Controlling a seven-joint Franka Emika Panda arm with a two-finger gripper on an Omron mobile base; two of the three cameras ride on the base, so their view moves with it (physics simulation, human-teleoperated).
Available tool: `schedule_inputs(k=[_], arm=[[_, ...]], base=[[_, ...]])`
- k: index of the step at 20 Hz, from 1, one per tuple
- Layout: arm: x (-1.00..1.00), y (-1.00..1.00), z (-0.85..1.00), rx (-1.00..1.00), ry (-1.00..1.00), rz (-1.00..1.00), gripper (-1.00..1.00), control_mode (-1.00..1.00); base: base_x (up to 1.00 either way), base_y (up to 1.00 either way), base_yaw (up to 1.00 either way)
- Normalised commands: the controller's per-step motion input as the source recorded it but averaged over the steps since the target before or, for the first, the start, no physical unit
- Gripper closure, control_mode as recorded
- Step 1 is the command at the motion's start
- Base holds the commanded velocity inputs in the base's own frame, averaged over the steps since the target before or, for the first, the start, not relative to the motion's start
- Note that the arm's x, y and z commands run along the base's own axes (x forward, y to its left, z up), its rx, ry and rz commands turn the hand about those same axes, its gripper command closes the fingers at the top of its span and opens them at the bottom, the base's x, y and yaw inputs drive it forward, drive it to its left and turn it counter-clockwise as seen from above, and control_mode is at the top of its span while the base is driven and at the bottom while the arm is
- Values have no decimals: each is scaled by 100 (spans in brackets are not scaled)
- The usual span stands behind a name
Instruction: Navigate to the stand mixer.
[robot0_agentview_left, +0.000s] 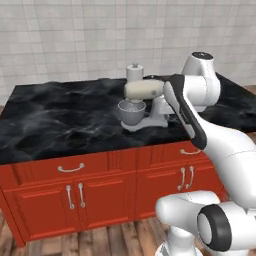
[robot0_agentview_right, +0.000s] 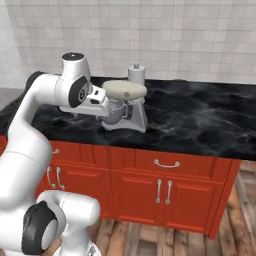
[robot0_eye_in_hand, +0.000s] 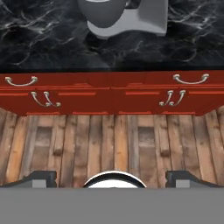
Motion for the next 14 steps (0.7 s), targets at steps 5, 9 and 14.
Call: schedule_inputs(k=[5, 9, 14], arm=[[0, 0, 0, 0, 0, 0, -100, 100], [0, 0, 0, 0, 0, 0, -100, 100], [0, 0, 0, 0, 0, 0, -100, 100]], base=[[49, -14, 1], [22, 0, 0], [98, 0, 0]])
